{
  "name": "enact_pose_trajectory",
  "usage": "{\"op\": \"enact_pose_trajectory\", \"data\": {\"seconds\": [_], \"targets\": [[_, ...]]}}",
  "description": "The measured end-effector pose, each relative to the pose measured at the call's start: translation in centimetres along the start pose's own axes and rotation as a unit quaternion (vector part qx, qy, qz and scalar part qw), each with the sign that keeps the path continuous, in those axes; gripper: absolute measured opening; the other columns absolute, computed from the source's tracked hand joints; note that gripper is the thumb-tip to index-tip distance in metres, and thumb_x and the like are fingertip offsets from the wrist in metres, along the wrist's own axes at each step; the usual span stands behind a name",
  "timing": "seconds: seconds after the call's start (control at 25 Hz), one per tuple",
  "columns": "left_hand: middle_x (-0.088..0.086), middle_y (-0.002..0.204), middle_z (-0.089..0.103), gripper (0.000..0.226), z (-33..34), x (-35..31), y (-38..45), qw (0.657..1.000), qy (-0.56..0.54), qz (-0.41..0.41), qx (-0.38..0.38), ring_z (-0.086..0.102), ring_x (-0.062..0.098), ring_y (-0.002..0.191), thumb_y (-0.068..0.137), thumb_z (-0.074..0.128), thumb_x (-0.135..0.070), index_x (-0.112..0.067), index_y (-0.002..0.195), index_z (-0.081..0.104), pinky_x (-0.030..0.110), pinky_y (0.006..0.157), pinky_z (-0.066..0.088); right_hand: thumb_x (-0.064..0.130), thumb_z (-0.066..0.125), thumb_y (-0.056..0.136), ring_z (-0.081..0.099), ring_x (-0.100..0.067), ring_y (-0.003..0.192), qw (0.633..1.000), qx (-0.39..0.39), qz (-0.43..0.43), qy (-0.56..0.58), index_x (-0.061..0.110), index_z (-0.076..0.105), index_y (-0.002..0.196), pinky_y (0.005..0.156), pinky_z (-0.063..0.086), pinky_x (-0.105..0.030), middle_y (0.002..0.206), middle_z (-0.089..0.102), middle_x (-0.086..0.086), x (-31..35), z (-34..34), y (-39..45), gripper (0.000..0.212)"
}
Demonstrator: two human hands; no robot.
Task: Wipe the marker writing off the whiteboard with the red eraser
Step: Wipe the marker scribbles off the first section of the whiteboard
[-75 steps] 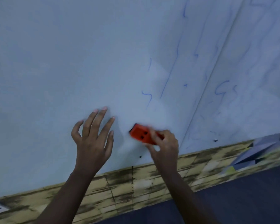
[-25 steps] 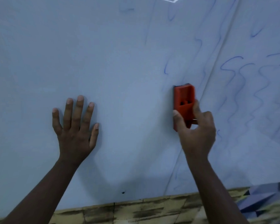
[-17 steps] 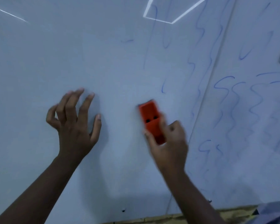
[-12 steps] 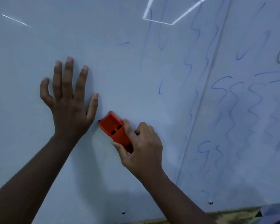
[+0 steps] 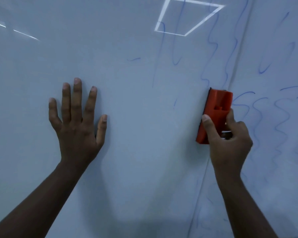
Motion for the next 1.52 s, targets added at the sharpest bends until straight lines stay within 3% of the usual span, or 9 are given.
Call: {"op": "enact_pose_trajectory", "data": {"seconds": [0.24,0.4,0.52,0.72,0.88,0.96,1.08,1.24,1.52], "targets": [[0.018,0.176,0.016,0.064,0.3,0.2,-0.1,1.0,0.007,0.008,-0.005,0.014,0.038,0.163,0.112,0.042,-0.039,-0.013,0.168,0.026,0.066,0.127,0.013,0.063,0.067,0.083,0.051,-0.022,0.078,0.963,0.119,-0.222,-0.092,0.023,0.065,0.136,0.06,0.046,-0.033,0.088,0.048,0.0,7.1,5.7,-8.0,0.066],[0.019,0.175,0.018,0.066,0.1,0.4,-0.2,1.0,0.008,0.014,-0.003,0.014,0.038,0.163,0.111,0.044,-0.041,-0.012,0.168,0.026,0.064,0.129,0.013,0.065,0.068,0.086,0.049,-0.017,0.076,0.942,0.157,-0.28,-0.095,0.025,0.064,0.138,0.06,0.051,-0.035,0.089,0.05,0.002,7.7,6.2,-9.5,0.066],[0.02,0.174,0.02,0.066,-0.1,0.5,-0.5,1.0,0.011,0.029,-0.002,0.016,0.038,0.163,0.11,0.044,-0.039,-0.01,0.167,0.029,0.064,0.129,0.014,0.068,0.065,0.085,0.053,-0.022,0.075,0.953,0.113,-0.264,-0.097,0.026,0.067,0.135,0.06,0.049,-0.034,0.086,0.05,0.001,7.7,5.3,-5.7,0.066],[0.017,0.174,0.024,0.064,-0.8,1.3,-2.2,0.999,0.01,0.042,0.014,0.022,0.036,0.162,0.11,0.044,-0.04,-0.008,0.165,0.034,0.061,0.129,0.018,0.076,0.062,0.079,0.062,-0.024,0.074,0.988,0.045,-0.132,-0.07,0.03,0.064,0.138,0.064,0.055,-0.04,0.087,0.052,0.002,4.2,1.5,0.8,0.075],[0.016,0.158,0.047,0.057,-2.5,1.0,-0.9,1.0,-0.003,0.015,-0.009,0.045,0.038,0.147,0.104,0.05,-0.038,-0.007,0.152,0.054,0.056,0.114,0.029,0.078,0.066,0.075,0.062,-0.022,0.071,0.999,0.021,-0.039,0.012,0.027,0.064,0.139,0.074,0.057,-0.048,0.085,0.06,-0.001,4.0,0.3,5.0,0.082],[0.015,0.153,0.051,0.054,-3.0,1.0,2.0,1.0,-0.006,0.003,-0.028,0.049,0.038,0.142,0.104,0.051,-0.037,-0.008,0.149,0.056,0.056,0.108,0.03,0.072,0.072,0.077,0.06,-0.024,0.069,0.998,0.01,-0.054,0.003,0.024,0.067,0.137,0.071,0.056,-0.046,0.082,0.057,-0.003,5.7,1.1,5.4,0.077],[0.015,0.163,0.042,0.055,-2.8,1.3,7.0,0.999,-0.001,0.004,-0.052,0.037,0.035,0.154,0.106,0.047,-0.033,-0.009,0.156,0.049,0.059,0.115,0.026,0.063,0.073,0.08,0.058,-0.025,0.069,0.987,0.05,-0.151,-0.027,0.023,0.071,0.129,0.061,0.049,-0.035,0.081,0.051,-0.001,8.5,3.9,1.4,0.064],[0.013,0.174,0.024,0.06,-2.1,1.9,9.5,0.998,-0.014,-0.023,-0.063,0.018,0.029,0.163,0.106,0.043,-0.025,-0.011,0.164,0.037,0.059,0.126,0.015,0.068,0.066,0.08,0.054,-0.02,0.074,0.928,0.149,-0.329,-0.092,0.025,0.066,0.129,0.059,0.052,-0.035,0.087,0.052,0.001,12.3,8.0,-6.9,0.065],[0.012,0.176,0.019,0.061,-1.6,2.2,8.8,0.998,0.001,-0.01,-0.055,0.015,0.029,0.164,0.107,0.04,-0.025,-0.013,0.167,0.03,0.059,0.129,0.013,0.072,0.065,0.079,0.056,-0.023,0.067,0.958,0.071,-0.27,-0.064,0.028,0.07,0.127,0.057,0.05,-0.035,0.08,0.048,0.002,13.2,7.2,-0.5,0.065]]}}
Point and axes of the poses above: each hand's wrist, its own y-axis towards the middle knuckle, its own z-axis out of the palm, x = y × z, the point moved 2 cm from there along y, towards the middle knuckle
